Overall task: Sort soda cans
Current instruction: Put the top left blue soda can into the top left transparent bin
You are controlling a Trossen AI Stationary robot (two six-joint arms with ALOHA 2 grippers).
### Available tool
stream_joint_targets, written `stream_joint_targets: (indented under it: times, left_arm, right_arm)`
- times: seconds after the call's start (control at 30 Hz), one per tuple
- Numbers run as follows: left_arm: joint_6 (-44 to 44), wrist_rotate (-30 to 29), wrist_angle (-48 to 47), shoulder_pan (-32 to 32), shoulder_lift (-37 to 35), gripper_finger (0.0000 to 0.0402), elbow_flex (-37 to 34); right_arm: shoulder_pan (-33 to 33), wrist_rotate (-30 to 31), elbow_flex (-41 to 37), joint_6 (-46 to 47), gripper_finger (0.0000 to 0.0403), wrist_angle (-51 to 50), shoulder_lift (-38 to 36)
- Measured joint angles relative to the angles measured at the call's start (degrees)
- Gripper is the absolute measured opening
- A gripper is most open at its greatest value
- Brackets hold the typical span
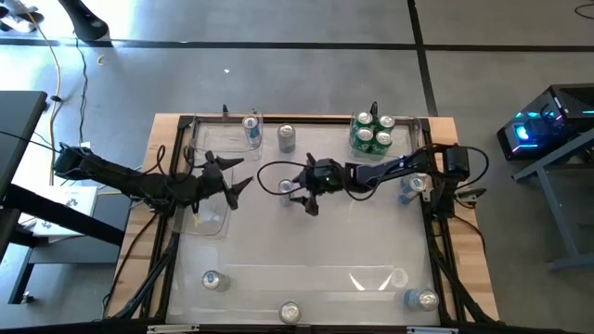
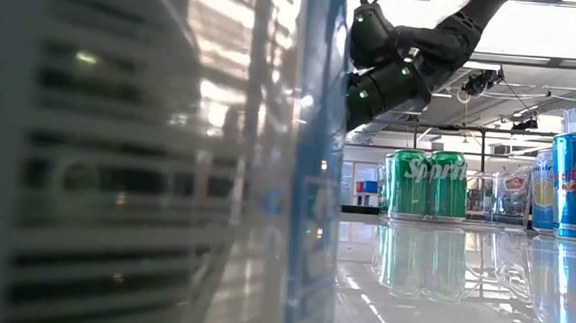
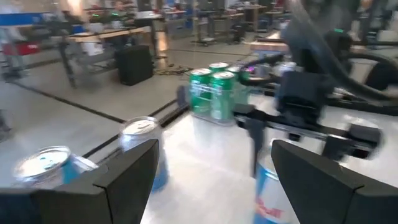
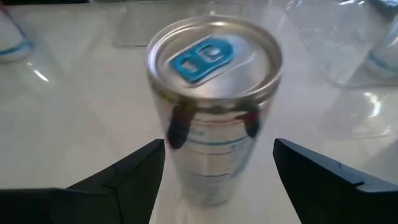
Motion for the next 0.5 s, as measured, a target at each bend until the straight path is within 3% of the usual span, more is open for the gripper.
stream_joint_targets:
  times: [0.07,0.23,0.37,0.5]
  left_arm:
    - [0.8,1.5,0.1,-0.2,0.7,0.0310,0.0]
    - [1.8,-1.7,-0.9,-0.1,7.2,0.0310,1.0]
    - [2.3,3.8,-3.2,-0.2,14.9,0.0310,6.4]
    - [5.4,7.3,-6.4,-0.2,23.0,0.0310,13.1]
  right_arm:
    - [0.0,1.2,0.0,-1.5,0.0296,-0.8,-0.4]
    - [1.0,5.6,0.0,-4.1,0.0296,-8.8,-4.3]
    - [2.4,11.2,0.0,-6.3,0.0296,-13.9,-7.3]
    - [1.3,11.1,0.1,-6.5,0.0295,-14.4,-7.6]
